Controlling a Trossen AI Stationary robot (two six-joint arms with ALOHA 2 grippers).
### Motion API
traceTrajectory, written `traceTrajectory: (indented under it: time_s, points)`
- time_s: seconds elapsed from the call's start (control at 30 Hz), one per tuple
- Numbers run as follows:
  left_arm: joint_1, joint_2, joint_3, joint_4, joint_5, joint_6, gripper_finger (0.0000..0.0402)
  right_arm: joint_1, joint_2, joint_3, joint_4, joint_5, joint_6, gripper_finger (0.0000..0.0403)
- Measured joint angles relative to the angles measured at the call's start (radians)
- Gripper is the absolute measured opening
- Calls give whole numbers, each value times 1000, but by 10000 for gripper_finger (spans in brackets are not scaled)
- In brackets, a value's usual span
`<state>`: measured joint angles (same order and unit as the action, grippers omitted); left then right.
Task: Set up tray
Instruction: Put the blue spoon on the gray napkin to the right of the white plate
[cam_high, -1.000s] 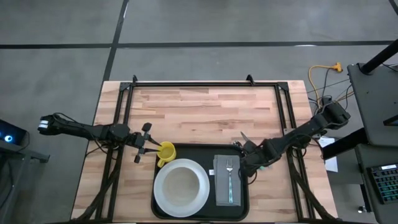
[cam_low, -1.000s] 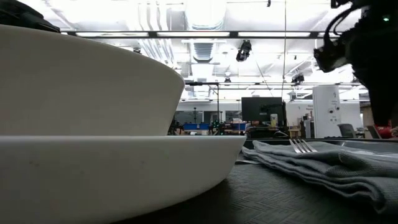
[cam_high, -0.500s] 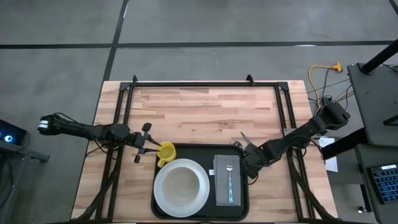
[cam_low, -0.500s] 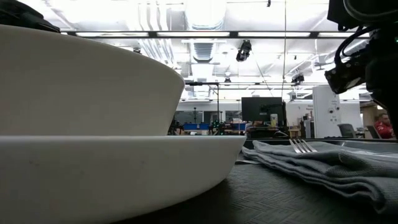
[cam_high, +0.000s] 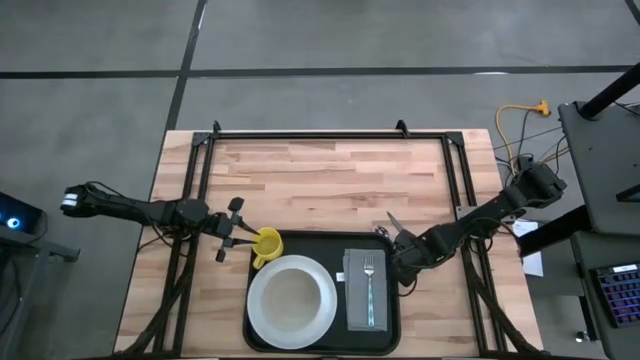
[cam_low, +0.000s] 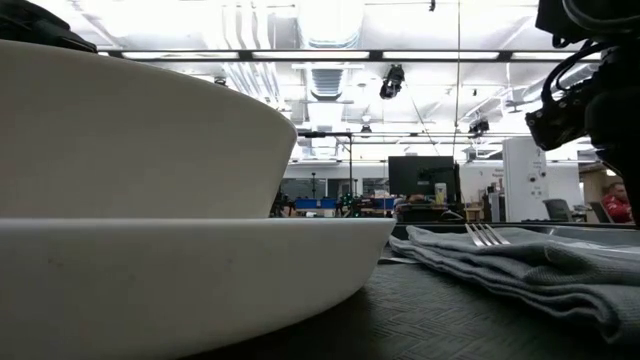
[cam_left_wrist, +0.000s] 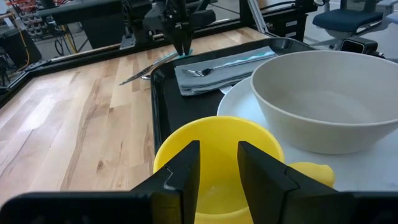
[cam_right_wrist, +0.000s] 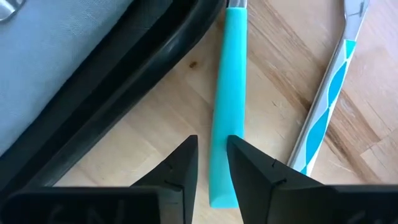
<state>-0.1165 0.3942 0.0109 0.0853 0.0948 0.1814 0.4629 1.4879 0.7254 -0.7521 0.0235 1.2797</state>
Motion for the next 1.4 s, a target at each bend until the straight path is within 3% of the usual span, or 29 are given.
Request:
traceTrajectory:
  time_s: [1.4]
  points:
    - [0, 0, 0, 0, 0, 0, 94, 0, 5, 39, 0, 7, -71, 61]
